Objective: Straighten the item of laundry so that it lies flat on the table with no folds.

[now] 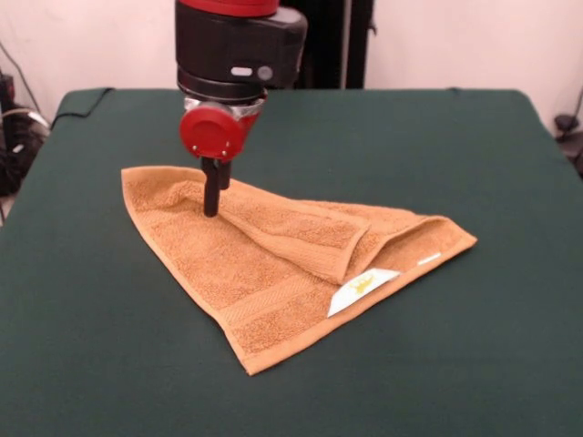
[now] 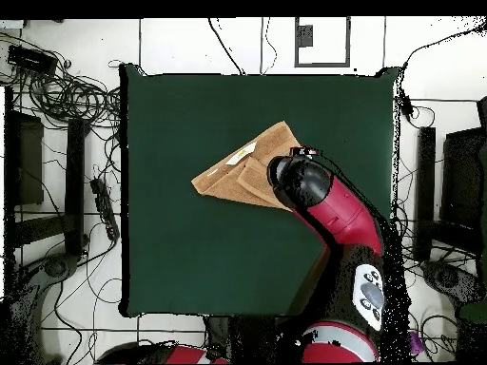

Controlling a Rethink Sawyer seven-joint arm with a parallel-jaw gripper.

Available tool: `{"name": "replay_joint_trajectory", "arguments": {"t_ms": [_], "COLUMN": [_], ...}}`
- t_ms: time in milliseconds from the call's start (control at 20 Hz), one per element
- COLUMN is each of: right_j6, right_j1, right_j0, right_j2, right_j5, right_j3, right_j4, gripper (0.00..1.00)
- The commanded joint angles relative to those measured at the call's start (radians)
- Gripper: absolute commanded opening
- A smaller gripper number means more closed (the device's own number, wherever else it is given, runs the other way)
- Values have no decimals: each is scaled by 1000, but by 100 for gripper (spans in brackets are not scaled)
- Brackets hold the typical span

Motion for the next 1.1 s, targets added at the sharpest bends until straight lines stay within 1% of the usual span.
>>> {"name": "replay_joint_trajectory", "arguments": {"t_ms": [50,200,350,450,500,600,650,700,750,800,850,1050,1100], "right_j6": [158,199,210,147,28,-27,-103,-126,-167,-174,-238,-302,-338], "right_j1": [73,75,81,97,93,93,83,69,47,36,13,-18,-35], "right_j0": [9,20,31,60,61,64,64,53,44,52,33,-12,-36], "right_j2": [169,173,166,107,85,60,48,61,79,88,122,194,234], "right_j5": [-23,-7,-24,13,33,63,131,134,116,111,120,112,74], "right_j3": [107,115,114,70,42,22,0,7,19,24,29,30,42], "right_j4": [39,67,70,-2,-94,-147,-207,-227,-271,-300,-356,-478,-534], "gripper": [100,100,100,100,100,100,100,100,100,100,100,100,100]}}
